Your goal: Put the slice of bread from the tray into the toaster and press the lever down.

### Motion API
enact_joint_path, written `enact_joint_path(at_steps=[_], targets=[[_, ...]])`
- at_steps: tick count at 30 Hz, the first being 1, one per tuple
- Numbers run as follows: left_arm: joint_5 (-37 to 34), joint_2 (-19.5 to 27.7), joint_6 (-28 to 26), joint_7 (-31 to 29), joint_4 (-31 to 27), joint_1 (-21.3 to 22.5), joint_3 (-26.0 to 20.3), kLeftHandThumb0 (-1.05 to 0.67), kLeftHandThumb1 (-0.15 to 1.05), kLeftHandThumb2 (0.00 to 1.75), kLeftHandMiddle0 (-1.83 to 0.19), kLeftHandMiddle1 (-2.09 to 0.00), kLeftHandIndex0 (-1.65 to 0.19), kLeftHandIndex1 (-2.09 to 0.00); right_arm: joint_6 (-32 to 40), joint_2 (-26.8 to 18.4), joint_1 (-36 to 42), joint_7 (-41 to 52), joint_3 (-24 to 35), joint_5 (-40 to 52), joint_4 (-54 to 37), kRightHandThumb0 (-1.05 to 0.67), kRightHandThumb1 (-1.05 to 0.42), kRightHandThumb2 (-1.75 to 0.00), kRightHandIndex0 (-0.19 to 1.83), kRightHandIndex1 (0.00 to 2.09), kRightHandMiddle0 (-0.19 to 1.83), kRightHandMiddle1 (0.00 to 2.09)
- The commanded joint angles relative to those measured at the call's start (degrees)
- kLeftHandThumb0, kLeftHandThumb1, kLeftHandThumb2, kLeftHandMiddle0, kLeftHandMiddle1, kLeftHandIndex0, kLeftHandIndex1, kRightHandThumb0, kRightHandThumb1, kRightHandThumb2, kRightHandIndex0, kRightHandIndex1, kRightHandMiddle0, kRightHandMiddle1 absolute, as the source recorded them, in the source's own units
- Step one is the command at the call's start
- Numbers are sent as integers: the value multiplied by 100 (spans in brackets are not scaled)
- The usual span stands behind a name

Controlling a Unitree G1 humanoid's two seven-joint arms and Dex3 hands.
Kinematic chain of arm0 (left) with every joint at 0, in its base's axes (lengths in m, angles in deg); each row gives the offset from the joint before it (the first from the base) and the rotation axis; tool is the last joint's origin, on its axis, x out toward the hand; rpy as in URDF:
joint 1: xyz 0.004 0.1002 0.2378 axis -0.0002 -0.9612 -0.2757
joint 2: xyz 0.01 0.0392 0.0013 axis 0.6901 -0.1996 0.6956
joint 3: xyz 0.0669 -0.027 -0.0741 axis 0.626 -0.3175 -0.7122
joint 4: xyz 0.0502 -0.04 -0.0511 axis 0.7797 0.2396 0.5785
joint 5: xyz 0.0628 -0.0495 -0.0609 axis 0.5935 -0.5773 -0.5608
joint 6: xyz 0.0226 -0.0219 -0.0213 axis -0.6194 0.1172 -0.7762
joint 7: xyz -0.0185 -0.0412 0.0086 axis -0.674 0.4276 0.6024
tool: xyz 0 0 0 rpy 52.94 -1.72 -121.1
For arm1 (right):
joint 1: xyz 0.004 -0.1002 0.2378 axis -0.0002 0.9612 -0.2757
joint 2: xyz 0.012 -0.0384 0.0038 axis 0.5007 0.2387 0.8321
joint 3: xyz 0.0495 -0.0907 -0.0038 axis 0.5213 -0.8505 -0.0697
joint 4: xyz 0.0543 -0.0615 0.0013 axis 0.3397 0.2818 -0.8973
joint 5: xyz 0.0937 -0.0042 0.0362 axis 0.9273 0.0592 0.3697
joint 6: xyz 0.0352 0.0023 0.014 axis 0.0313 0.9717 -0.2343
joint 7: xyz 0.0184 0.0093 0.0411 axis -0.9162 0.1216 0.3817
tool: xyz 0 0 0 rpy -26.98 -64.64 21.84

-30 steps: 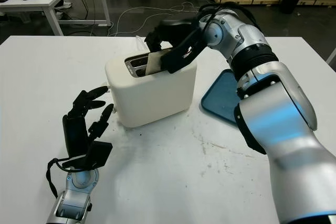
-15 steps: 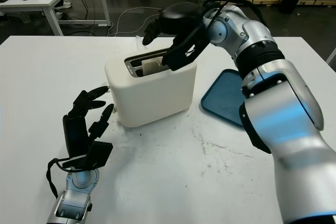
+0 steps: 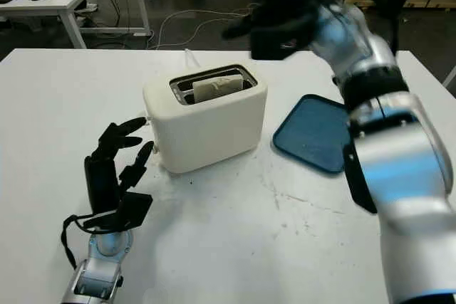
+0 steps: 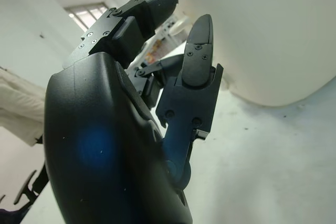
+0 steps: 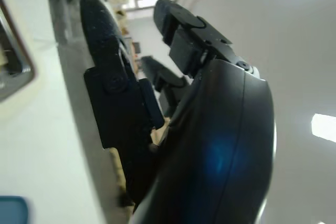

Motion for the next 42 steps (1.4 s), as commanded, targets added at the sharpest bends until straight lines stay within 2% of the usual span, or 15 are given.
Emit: enact_joint_path(at_steps=[1, 5, 8, 15, 20, 25, 33, 42], targets=[[71, 112, -23, -36, -161, 120, -59, -28, 92, 18, -49, -115, -56, -63, -133, -33, 750, 95, 211, 368, -615, -55, -90, -1, 82, 44, 86, 3], [59, 300, -42, -93, -246, 257, -189, -30, 92, 18, -49, -117, -56, -64, 130, -25, 2349, 544, 615, 1240, -2012, -54, -92, -3, 80, 39, 85, 2], [82, 394, -55, -85, -279, 355, -271, -29, 92, 17, -50, -117, -57, -64, 506, 109, 3271, 531, 884, 1551, -2698, -49, -91, -3, 86, 31, 86, 1], [327, 743, -458, -310, -644, 529, -448, -32, 92, 14, -53, -114, -60, -61, 1375, 887, 4631, 7, 1374, 1929, -3748, -40, -87, 0, 108, 17, 93, 2], [386, 1127, -1001, -951, -1146, 579, -542, -36, 92, 12, -56, -110, -65, -55, 1590, 1185, 4851, -291, 1466, 1717, -4047, -36, -88, -1, 111, 14, 98, 3], [373, 1585, -1433, -1693, -1559, 636, -593, -37, 92, 5, -65, -106, -74, -48, 1962, 1419, 4905, -397, 1496, 1756, -4240, -42, -91, -1, 114, 13, 99, 2], [238, 2204, -1015, -2014, -1439, 921, -684, -24, 85, 0, -92, -110, -103, -43, 2167, 1594, 4785, -119, 1535, 2077, -4067, -46, -90, 0, 120, 12, 105, 2], [683, 2783, -930, -2458, -1062, 1147, -382, -26, 88, 1, -100, -105, -109, -29, 2187, 1614, 4758, -120, 1579, 1975, -4087, -46, -90, 0, 121, 9, 106, 1]])
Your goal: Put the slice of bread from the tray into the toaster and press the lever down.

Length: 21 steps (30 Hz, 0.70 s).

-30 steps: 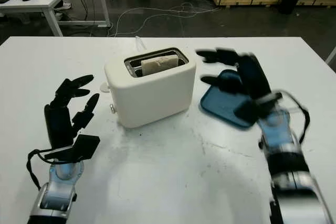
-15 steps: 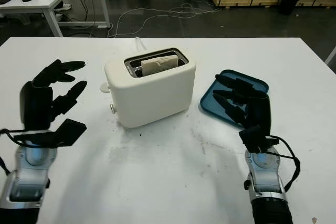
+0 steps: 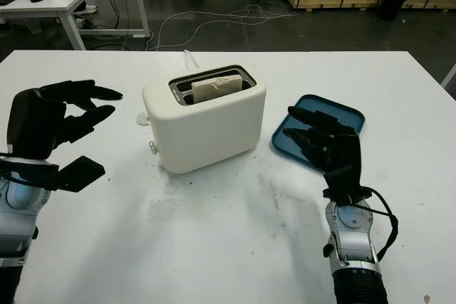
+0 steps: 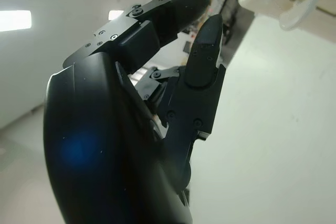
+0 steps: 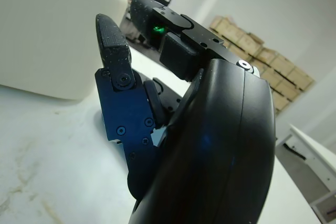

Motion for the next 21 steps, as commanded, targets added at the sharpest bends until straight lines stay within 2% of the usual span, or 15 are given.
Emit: enact_joint_path(at_steps=[1, 11, 21], targets=[[207, 151, 10, -133, 127, 137, 133, -27, 89, 1, -100, -107, -109, -27, 125, 29, -82, 14, 25, 31, -16, -47, -90, 0, 120, 8, 106, 1], [497, 420, 244, -191, 857, 549, 498, -28, 91, 0, -95, -147, -113, -14, 127, -9, -85, 70, 43, -3, -63, -46, -89, 0, 120, 5, 105, 0], [719, 392, 607, 343, 1320, 820, 705, -20, 91, 0, -88, -156, -110, -10, 247, 12, -23, 116, -9, -28, -149, -46, -88, 0, 122, 4, 105, 0]])
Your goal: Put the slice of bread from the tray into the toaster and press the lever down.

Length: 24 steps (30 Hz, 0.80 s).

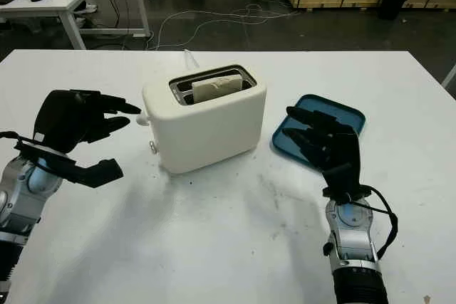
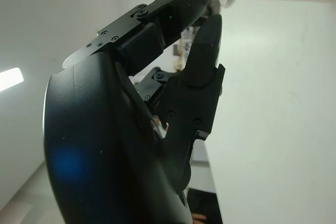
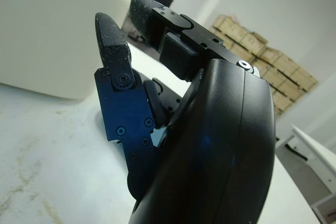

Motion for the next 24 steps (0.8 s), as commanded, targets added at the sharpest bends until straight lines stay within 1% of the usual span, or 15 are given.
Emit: enact_joint_path(at_steps=[1, 7, 17, 20, 24], targets=[[76, 7, 57, 88, 57, 101, 61, -20, 91, 0, -88, -158, -110, -10, 55, 17, -16, 29, -18, -10, -29, -46, -88, 0, 122, 4, 105, 0], [77, 11, -2, 2, -11, 115, 125, -18, 91, 0, -85, -162, -111, -10, 126, 52, 5, -34, -62, -127, -95, -42, -87, 0, 121, 3, 105, 0], [101, 158, 12, -231, -44, 227, 203, -19, 89, 0, -90, -145, -117, -13, 122, 67, 22, -14, -36, -96, -112, -42, -88, 0, 122, 2, 105, 0], [110, 203, 33, -238, -110, 228, 170, -19, 87, 0, -93, -145, -118, -14, 55, 65, 11, -7, -29, -92, -49, -42, -88, 0, 121, 2, 105, 0], [110, 261, -70, -348, -256, 186, 118, -17, 85, 0, -93, -147, -118, -14, 108, 83, 16, 17, -22, -39, -70, -42, -88, 0, 121, 2, 105, 0]])
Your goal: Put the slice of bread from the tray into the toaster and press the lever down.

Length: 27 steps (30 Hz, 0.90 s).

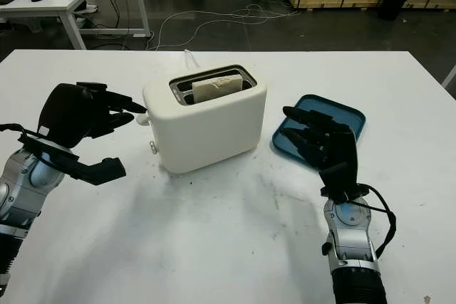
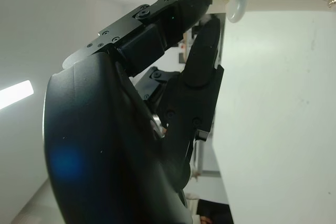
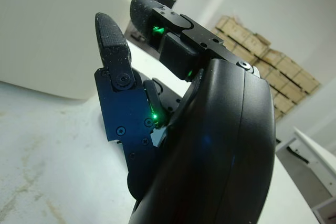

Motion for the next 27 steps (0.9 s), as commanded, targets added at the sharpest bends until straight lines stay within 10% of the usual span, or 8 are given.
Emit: enact_joint_path(at_steps=[1, 27], targets=[[79, 81, -66, -91, -121, 45, -24, -16, 85, 0, -93, -149, -118, -14, 57, 47, 12, -4, 8, 29, -36, -42, -87, 0, 121, 2, 105, 0], [169, 44, 213, -61, 819, 487, 463, -19, 88, 1, -93, -141, -120, -14, 47, 71, 49, 17, 16, 1, -64, -41, -87, 0, 122, 1, 105, 0]])
